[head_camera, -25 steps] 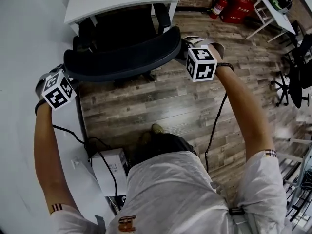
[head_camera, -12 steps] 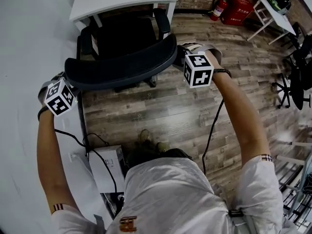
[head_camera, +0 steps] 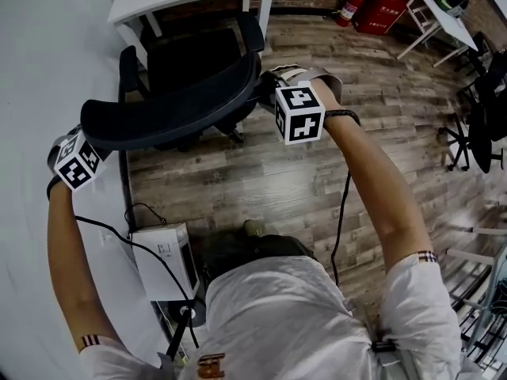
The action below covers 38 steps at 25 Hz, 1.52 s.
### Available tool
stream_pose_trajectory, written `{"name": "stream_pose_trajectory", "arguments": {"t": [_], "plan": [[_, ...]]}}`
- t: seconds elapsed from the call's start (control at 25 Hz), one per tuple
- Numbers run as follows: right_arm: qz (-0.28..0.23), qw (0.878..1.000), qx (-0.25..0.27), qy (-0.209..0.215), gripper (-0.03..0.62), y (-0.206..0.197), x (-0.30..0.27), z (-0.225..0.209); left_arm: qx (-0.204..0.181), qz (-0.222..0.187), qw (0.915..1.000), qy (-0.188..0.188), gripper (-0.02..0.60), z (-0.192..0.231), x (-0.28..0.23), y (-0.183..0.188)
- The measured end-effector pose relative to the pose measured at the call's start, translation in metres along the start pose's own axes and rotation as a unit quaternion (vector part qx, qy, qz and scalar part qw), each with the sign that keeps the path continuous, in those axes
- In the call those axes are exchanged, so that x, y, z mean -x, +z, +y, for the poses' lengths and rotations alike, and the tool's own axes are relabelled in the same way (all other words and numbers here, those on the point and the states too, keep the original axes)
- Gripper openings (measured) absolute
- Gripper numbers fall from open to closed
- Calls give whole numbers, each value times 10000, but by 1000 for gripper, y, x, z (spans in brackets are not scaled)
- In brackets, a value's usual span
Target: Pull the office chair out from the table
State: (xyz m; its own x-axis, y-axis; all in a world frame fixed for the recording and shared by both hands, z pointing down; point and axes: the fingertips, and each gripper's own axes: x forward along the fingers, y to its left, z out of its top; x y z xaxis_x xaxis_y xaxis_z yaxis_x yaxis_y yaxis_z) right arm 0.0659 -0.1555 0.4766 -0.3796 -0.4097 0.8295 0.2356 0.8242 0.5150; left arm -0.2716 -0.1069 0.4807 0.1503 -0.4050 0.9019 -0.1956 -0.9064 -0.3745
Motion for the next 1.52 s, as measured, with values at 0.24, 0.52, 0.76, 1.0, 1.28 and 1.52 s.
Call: {"name": "stream_pose_trajectory", "arguments": {"t": [0.24,0.52,0.76,1.0,1.28,1.52], "plan": [[14,10000,15,-68,109,13,19,33,-9,-70,10000,53,144,-36,17,0],[76,9999,-45,-70,110,31,31,65,-67,-152,9998,108,144,-70,31,-9],[140,9998,-162,-32,114,44,45,94,-171,-298,9993,138,144,-100,45,-13],[316,9988,-373,-2,117,63,53,120,-311,-415,9982,316,146,-123,54,-25],[333,9986,-417,63,118,74,64,136,-275,-385,9980,428,153,-136,65,-28],[308,9983,-500,-58,144,75,66,132,-230,-211,9975,632,170,-135,63,-30]]}}
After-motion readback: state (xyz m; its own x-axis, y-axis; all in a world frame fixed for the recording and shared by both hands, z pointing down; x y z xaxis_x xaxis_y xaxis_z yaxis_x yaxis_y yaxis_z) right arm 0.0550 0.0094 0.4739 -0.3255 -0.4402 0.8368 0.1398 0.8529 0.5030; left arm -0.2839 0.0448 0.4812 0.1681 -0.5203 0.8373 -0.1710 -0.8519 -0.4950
